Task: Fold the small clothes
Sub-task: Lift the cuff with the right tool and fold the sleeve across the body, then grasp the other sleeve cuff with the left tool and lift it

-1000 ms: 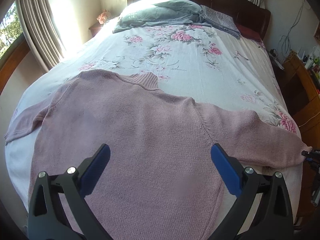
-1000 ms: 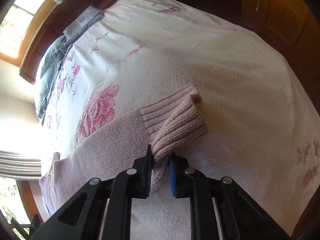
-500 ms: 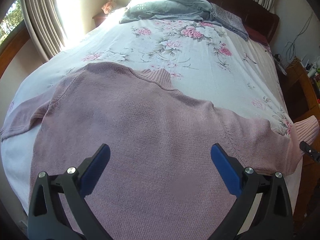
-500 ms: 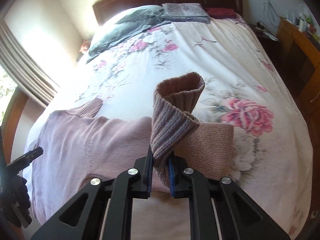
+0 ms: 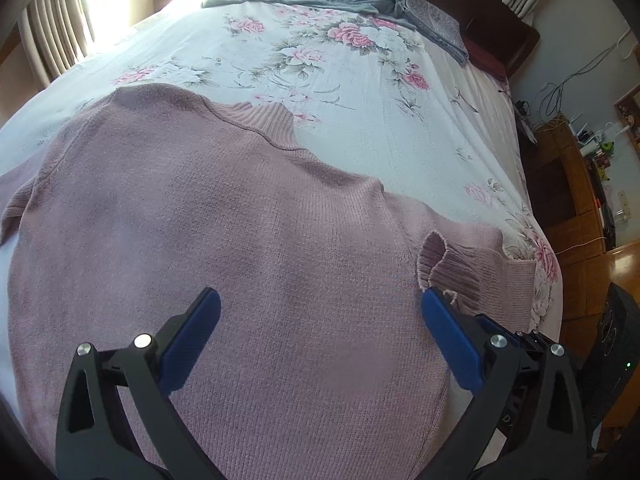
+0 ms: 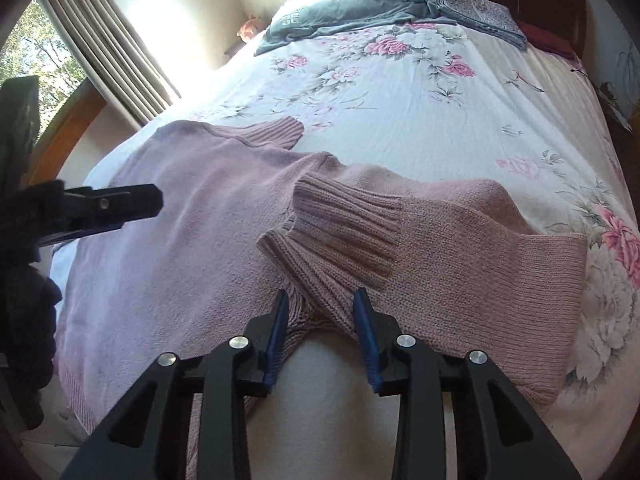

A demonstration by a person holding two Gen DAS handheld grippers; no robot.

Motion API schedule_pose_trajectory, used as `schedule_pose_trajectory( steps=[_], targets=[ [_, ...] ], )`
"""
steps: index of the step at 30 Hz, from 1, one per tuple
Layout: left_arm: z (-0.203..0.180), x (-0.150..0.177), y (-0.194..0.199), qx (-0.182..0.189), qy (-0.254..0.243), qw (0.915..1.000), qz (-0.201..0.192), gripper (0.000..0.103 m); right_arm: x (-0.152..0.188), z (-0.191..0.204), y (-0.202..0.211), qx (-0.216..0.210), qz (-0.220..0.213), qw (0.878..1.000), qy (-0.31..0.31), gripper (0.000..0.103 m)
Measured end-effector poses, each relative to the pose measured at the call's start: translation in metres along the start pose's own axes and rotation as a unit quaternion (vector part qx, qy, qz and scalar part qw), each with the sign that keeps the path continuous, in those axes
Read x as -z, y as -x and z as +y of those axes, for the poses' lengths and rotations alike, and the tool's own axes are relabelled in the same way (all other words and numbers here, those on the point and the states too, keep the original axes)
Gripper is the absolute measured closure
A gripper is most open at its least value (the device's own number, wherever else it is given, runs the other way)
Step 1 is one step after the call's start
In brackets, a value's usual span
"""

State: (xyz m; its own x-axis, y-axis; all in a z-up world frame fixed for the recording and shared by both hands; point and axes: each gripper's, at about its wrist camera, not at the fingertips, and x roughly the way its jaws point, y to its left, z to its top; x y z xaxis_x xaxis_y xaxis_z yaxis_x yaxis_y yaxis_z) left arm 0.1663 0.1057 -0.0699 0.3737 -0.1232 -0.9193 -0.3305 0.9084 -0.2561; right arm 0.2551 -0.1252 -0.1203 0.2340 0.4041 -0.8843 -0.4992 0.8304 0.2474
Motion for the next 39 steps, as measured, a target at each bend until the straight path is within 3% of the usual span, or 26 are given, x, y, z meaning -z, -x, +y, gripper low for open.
schedule_pose_trajectory(
  steps=[3, 9, 13, 19, 21, 22, 24, 32, 39],
  targets=[
    [-0.016, 0.002, -0.013, 0.019, -0.002, 0.9996, 0.019, 0.003, 0.014, -0.010, 0.020, -0.019, -0.010, 1.000, -0.016, 0.068],
    [-0.062, 0.009, -0.045, 0.054, -0.022, 0.9955, 0.074, 0.004, 0.045, -0.050, 0.051, 0.029, -0.025, 0.998, -0.051, 0.068],
    [-0.086, 0.009, -0.065, 0.053, -0.019, 0.9939, 0.095, 0.005, 0.064, -0.076, 0.065, 0.035, -0.033, 0.995, -0.084, 0.068],
    [-0.121, 0.008, -0.072, 0.057, -0.044, 0.9928, 0.096, 0.048, 0.084, -0.099, 0.076, 0.049, -0.042, 0.991, -0.118, 0.064],
    [-0.122, 0.006, -0.075, 0.058, -0.037, 0.9926, 0.100, 0.085, 0.089, -0.105, 0.079, 0.048, -0.046, 0.990, -0.127, 0.063],
    [-0.119, 0.004, -0.074, 0.063, -0.028, 0.9929, 0.096, 0.093, 0.090, -0.106, 0.080, 0.048, -0.047, 0.989, -0.131, 0.063],
    [-0.112, 0.003, -0.067, 0.080, -0.011, 0.9935, 0.081, 0.096, 0.093, -0.111, 0.082, 0.049, -0.049, 0.988, -0.139, 0.062],
    [-0.075, -0.016, 0.024, 0.121, 0.001, 0.9918, -0.041, 0.097, 0.092, -0.115, 0.085, 0.045, -0.056, 0.986, -0.149, 0.062],
    [0.005, -0.047, 0.088, 0.077, 0.023, 0.9907, -0.110, 0.097, 0.068, -0.097, 0.077, 0.020, -0.058, 0.988, -0.141, 0.062]
  ],
)
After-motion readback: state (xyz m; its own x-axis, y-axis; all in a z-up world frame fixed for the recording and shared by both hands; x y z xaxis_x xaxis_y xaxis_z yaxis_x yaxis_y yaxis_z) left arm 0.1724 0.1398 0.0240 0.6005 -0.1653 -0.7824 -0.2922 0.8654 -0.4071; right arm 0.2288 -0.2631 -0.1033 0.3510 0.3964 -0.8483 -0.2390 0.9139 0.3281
